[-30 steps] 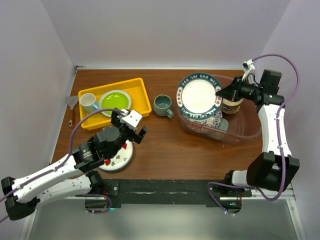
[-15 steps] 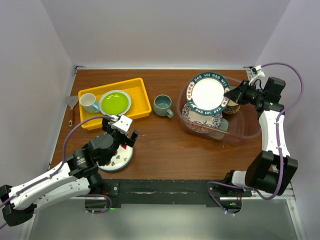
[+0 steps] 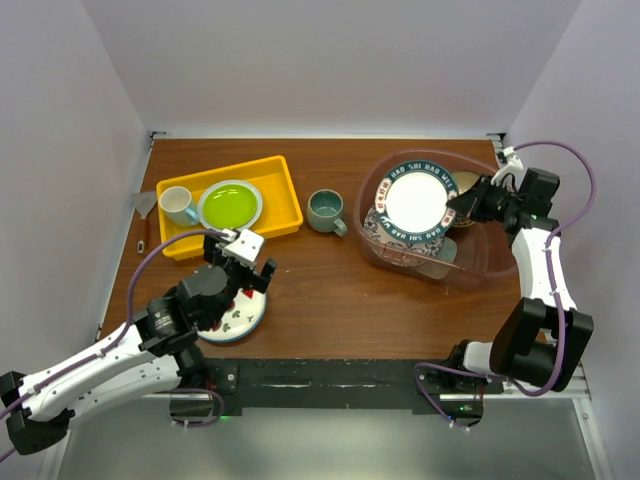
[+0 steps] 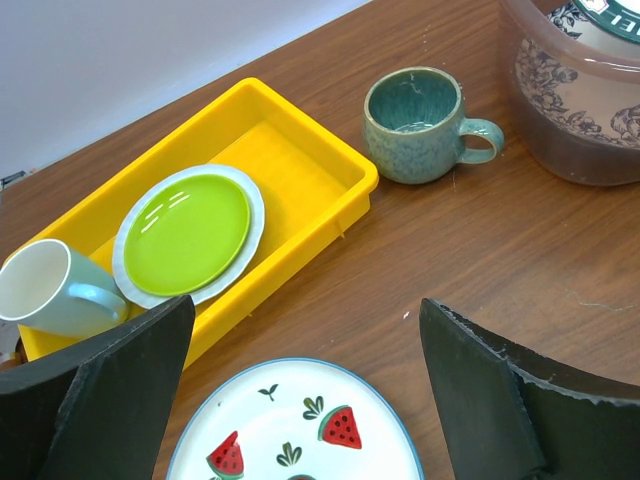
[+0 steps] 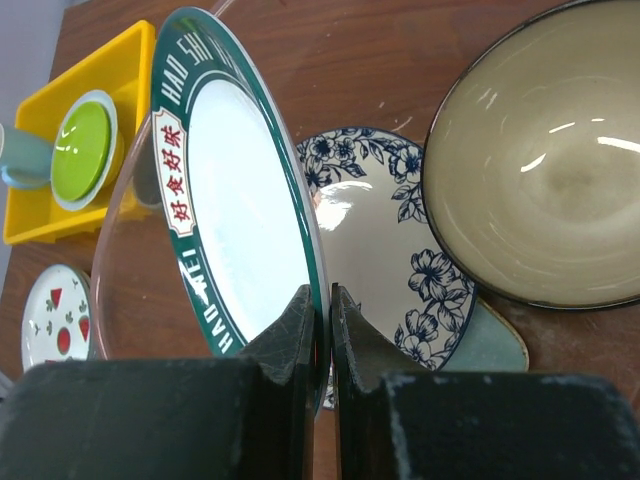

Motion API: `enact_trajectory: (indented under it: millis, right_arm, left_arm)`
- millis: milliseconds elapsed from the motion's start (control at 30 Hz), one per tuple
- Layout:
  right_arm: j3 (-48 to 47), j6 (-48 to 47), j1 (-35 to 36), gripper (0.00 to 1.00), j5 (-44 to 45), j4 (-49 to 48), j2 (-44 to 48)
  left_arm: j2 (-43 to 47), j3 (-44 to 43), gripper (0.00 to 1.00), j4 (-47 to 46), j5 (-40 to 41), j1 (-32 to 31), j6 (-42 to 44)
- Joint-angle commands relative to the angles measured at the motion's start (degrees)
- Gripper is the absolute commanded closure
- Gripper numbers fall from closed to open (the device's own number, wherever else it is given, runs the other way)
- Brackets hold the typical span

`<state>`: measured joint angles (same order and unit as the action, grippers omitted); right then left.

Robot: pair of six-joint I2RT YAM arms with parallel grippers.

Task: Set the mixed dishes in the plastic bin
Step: Place the plate in the plastic bin.

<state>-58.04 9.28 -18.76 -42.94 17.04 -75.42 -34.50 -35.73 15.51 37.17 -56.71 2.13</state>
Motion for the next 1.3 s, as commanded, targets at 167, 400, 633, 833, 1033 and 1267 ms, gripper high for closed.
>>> enact_trajectory:
  millis: [167, 400, 633, 833, 1033, 1267]
  right_arm:
    - [1.79, -3.21, 0.04, 1.0, -3.46, -4.03, -1.22]
    - [2.05, -4.71, 0.04, 1.0, -4.52, -2.97, -2.8]
    - [2.32, -5.23, 0.39, 1.0, -4.88, -2.62, -3.16]
    - [1.88, -5.85, 1.18, 1.0, -4.7, -2.01, -4.03]
    - [1.88, -6.2, 1.98, 1.0, -4.26, -1.75, -4.3]
    - [1.18, -7.43, 3.21, 0.99, -3.12, -0.6, -5.7]
  left_arm:
    - [-0.21, 0.57, 0.0, -2.41, -2.01, 1.25, -0.29]
    - [-0.57, 0.57, 0.0, -2.5, -2.63, 1.86, -0.28]
    - [-0.66, 0.57, 0.0, -2.41, -3.24, 2.22, -0.11]
    - [-0.66, 0.57, 0.0, -2.5, -3.5, 2.39, -0.11]
    - [-0.65, 0.57, 0.0, -2.5, -3.59, 2.57, -0.11]
    - [-0.66, 0.57, 0.0, -2.5, -3.68, 2.74, -0.11]
